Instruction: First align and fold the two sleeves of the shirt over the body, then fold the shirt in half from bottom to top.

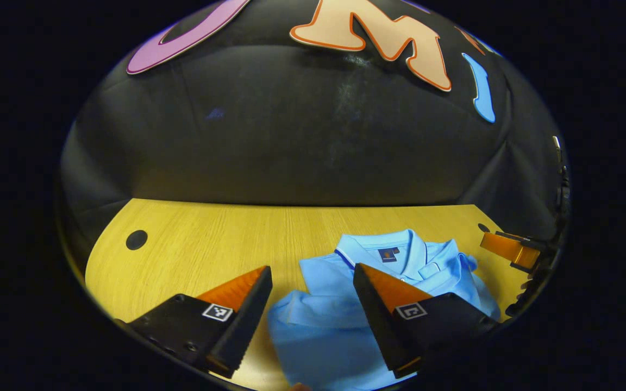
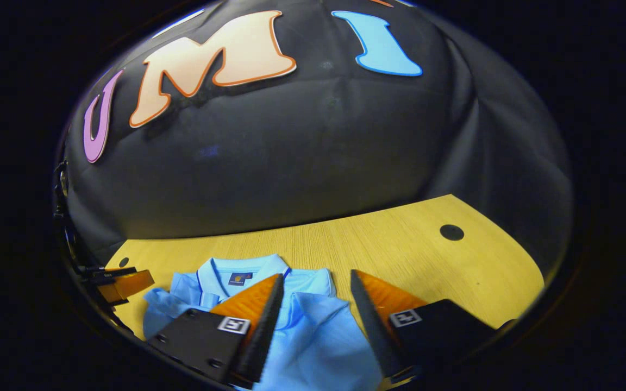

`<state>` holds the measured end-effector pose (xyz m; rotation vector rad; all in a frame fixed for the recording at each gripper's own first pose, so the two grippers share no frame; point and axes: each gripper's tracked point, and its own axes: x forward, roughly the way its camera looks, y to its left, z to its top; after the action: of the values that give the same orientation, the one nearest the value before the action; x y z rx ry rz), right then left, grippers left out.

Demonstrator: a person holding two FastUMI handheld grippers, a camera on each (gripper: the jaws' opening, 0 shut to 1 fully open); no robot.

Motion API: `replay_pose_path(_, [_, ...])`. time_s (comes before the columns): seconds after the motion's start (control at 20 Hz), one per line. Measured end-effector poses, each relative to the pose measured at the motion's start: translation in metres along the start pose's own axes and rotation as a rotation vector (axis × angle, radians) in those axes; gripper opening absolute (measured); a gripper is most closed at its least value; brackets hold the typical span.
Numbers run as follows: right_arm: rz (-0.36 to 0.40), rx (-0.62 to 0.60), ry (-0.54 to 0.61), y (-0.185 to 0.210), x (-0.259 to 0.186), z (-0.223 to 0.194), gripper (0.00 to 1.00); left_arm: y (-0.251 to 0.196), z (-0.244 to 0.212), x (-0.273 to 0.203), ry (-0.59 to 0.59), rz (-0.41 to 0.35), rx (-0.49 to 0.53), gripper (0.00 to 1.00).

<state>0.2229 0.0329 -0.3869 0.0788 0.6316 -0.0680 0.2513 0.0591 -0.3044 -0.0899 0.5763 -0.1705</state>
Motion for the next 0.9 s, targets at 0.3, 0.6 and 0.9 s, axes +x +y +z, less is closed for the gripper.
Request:
replay_pose_path(0.3, [0.029, -0.074, -0.125, 0.013, -0.07, 0.045, 1.0, -0.023, 0.033, -0.058, -0.103, 0.0, 0.025, 0.97])
replay_pose_path(0.6, [0.069, -0.145, -0.228, 0.017, -0.161, 0.073, 1.0, -0.056, 0.065, -0.15, -0.24, -0.012, 0.068, 0.96])
replay_pose_path(0.9, [0.116, -0.159, -0.314, 0.02, -0.256, 0.084, 1.0, -0.075, 0.079, -0.234, -0.349, 0.014, 0.09, 0.96])
